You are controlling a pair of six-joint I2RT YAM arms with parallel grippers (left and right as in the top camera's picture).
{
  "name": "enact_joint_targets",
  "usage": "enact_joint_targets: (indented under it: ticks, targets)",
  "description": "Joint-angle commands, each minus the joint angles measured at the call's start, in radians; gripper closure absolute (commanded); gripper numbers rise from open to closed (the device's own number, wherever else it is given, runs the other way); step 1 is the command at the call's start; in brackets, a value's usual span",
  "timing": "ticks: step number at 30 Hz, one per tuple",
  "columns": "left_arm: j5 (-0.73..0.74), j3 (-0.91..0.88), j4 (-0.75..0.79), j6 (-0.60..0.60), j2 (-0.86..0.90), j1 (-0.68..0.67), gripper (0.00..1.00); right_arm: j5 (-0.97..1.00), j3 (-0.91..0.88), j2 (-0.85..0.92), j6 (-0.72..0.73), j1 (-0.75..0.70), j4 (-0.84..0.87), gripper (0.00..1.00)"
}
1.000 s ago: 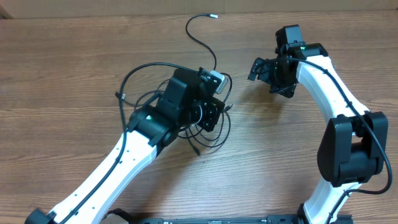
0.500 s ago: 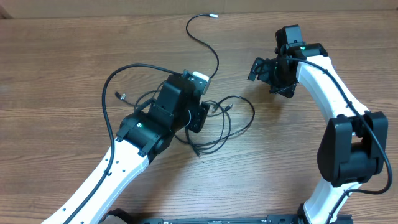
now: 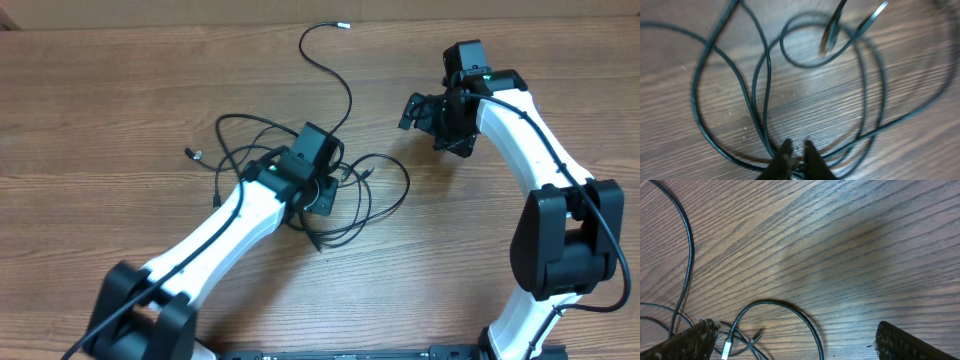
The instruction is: Untangle cables
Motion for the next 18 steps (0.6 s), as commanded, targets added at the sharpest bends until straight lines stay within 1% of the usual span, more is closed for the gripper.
enact_joint_targets:
  ticks: [1, 3, 6, 7, 8, 18]
  targets:
    - [-0.010, 0.012, 0.011, -0.031, 0.085, 0.005, 0.75, 0.000, -0.002, -0.003, 0.000, 0.002, 0.003, 0.00]
    - [-0.010, 0.012, 0.014, -0.031, 0.119, 0.005, 0.72, 0.000, -0.002, -0.003, 0.000, 0.002, 0.003, 0.00]
    - [-0.010, 0.012, 0.020, -0.031, 0.153, 0.005, 0.70, 0.000, -0.002, -0.003, 0.000, 0.002, 0.003, 0.00]
    - [-0.011, 0.012, 0.028, -0.031, 0.169, 0.006, 0.66, 0.000, -0.002, -0.003, 0.000, 0.002, 0.003, 0.00]
    - [-0.011, 0.012, 0.033, -0.031, 0.175, 0.007, 0.64, 0.000, -0.003, -0.003, 0.000, 0.002, 0.003, 0.00]
    - [-0.017, 0.012, 0.062, -0.039, 0.236, 0.057, 0.62, 0.000, -0.003, -0.003, 0.000, 0.002, 0.003, 0.00]
